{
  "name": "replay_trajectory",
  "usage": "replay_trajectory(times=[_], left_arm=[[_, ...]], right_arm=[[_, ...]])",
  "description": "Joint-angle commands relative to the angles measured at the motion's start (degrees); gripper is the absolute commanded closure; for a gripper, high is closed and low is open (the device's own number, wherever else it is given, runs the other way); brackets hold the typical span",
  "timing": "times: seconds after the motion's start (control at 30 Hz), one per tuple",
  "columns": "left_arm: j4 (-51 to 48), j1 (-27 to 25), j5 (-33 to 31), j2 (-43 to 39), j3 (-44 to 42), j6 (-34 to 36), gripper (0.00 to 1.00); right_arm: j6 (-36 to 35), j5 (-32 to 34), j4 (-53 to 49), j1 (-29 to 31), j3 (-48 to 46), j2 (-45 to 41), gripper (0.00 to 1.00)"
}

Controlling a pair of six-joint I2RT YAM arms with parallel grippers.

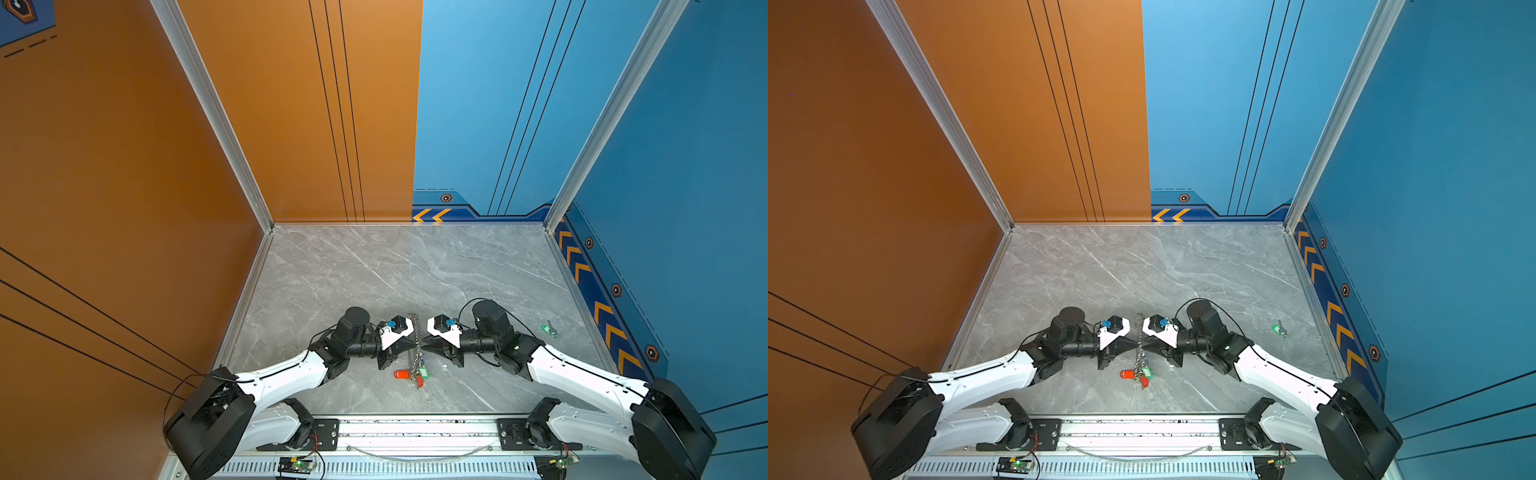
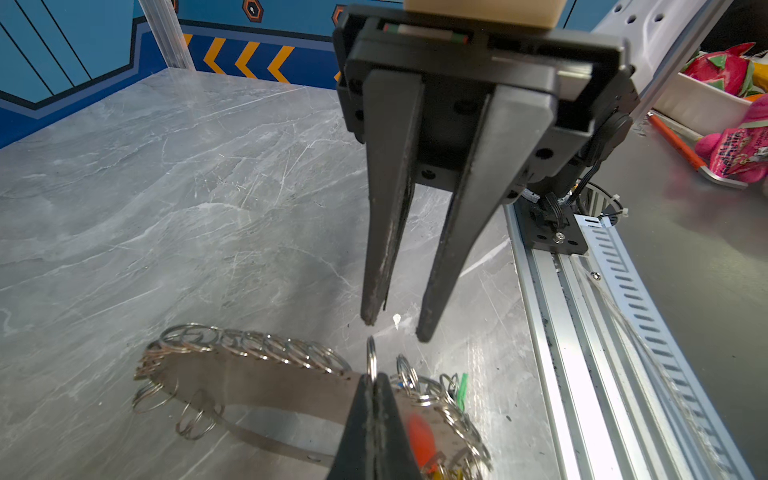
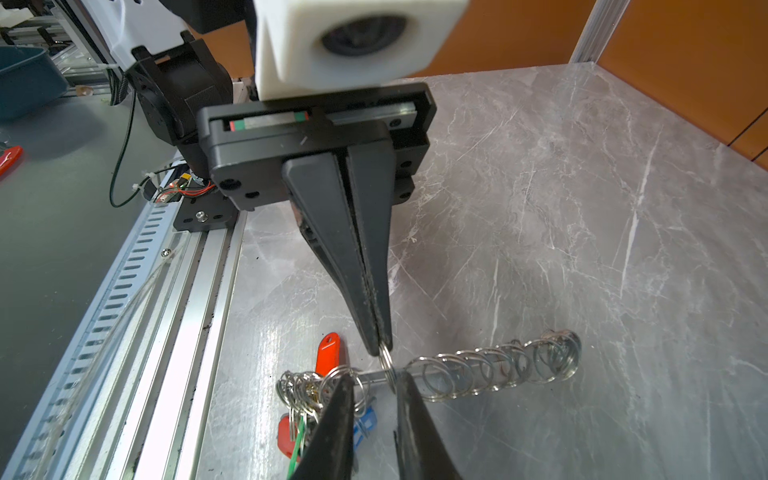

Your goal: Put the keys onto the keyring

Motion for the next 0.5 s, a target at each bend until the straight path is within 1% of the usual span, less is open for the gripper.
replay_trajectory(times=[0.0,0.1,0.17,0.37,0.47], left_arm=[[-0.72,-0.6,2.29,-0.29,1.56,1.36,1.0],[-0.8,-0.6,2.99,-0.15,1.58,1.29,1.0],[-0.73,-0.6,3.11,-0.24,1.4,1.29,1.0],[-0.8,-0.64,3.68,0.2,1.63,1.21,1.0],[-0.75,-0.6,3.77,0.19,1.64,1.2,1.0]], right_arm=[[-2.15,1.26,-2.15,0.31,1.86,1.14,0.85],[-3.04,1.97,-3.56,0.33,2.65,2.12,0.85],[-3.52,2.17,-3.95,2.05,2.81,2.61,0.85],[-4.26,2.21,-4.52,2.93,3.57,3.69,0.85],[-4.85,2.49,-5.19,3.29,4.12,4.22,0.91]])
